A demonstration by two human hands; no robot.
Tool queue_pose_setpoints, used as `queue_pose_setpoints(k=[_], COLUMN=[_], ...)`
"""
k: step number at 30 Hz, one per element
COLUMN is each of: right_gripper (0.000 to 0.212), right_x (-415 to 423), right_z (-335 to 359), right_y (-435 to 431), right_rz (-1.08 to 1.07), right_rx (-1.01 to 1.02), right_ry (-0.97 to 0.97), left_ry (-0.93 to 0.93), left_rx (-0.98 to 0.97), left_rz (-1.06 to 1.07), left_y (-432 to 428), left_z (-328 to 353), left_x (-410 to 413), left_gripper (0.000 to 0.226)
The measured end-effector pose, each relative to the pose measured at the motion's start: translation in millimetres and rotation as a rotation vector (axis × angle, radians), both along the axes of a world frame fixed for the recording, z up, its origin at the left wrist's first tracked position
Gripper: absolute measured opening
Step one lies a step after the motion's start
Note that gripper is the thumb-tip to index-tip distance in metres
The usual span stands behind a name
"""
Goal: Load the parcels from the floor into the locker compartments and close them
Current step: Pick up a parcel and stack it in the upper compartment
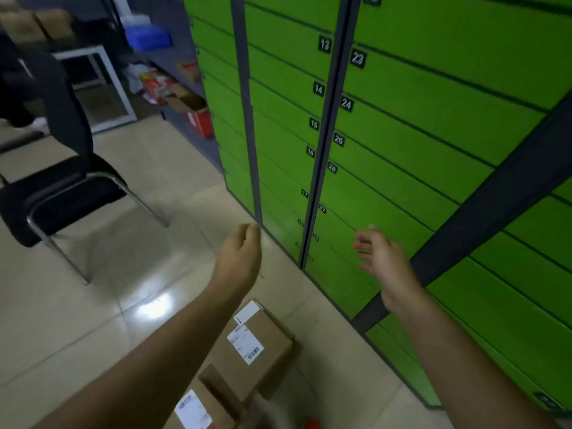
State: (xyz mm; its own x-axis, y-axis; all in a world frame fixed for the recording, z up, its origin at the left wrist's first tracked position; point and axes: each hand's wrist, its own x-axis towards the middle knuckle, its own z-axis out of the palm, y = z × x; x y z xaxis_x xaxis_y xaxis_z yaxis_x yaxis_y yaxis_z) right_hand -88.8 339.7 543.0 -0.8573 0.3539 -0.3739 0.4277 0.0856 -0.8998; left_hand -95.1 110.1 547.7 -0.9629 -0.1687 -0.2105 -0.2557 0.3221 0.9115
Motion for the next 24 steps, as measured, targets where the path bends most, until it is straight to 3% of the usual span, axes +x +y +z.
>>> queue_pose_setpoints(k=[6, 12, 21, 24], right_gripper=[0.03, 0.05, 0.038, 0.017], right_x=[-37, -63, -84, -82], right_z=[-128, -271, -469, -518], right_y=[-44, -88, -132, -136], right_rz=[0.17, 0.373, 0.519, 0.518], right_rx=[-0.005, -0.046, 0.091, 0.143], right_ry=[-0.158, -0.293, -0.415, -0.432], left_ry=[-0.158, -0.306, -0.436, -0.445], left_rx=[-0.067, -0.016, -0.072, -0.066], left_rz=[0.164, 0.353, 0.504, 0.516], left_y=[-65, -95, -121, -122], left_z=[-128, -269, -469, -522], left_x=[9, 24, 41, 48], left_gripper=[0.052, 0.054, 0.025, 0.04])
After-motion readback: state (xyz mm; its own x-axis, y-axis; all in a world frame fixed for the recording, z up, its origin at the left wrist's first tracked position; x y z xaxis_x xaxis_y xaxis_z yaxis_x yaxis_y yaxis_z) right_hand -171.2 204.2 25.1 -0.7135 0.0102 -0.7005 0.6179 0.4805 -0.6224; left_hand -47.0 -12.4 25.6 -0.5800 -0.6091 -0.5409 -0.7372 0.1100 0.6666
